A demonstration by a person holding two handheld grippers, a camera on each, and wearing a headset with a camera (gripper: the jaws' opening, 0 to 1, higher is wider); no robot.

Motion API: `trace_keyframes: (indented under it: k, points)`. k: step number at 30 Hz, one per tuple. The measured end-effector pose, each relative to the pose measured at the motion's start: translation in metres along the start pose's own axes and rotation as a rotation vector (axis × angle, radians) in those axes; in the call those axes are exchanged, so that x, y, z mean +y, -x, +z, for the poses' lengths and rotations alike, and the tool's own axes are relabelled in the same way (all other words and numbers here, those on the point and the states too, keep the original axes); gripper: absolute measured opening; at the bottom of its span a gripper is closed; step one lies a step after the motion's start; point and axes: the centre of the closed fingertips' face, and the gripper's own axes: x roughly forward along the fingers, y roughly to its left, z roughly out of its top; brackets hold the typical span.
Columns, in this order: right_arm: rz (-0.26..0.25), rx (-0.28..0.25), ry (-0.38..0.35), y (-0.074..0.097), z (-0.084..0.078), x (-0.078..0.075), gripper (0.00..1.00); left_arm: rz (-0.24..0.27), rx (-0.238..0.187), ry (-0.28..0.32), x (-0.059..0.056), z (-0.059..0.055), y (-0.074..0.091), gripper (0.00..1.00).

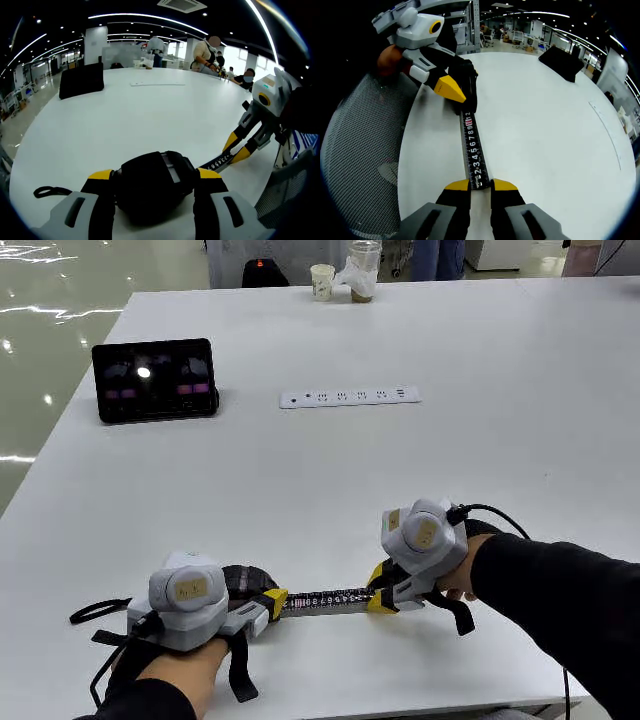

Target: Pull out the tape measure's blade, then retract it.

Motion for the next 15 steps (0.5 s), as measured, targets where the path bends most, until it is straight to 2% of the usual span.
trace_keyframes:
  k: [15]
  points:
    - [0.003,-0.013,0.006,-0.0050,0.0075,0.0009,0.12,-0.002,-0.001,0.005,-0.0017,-0.0005,0.0014,0.58]
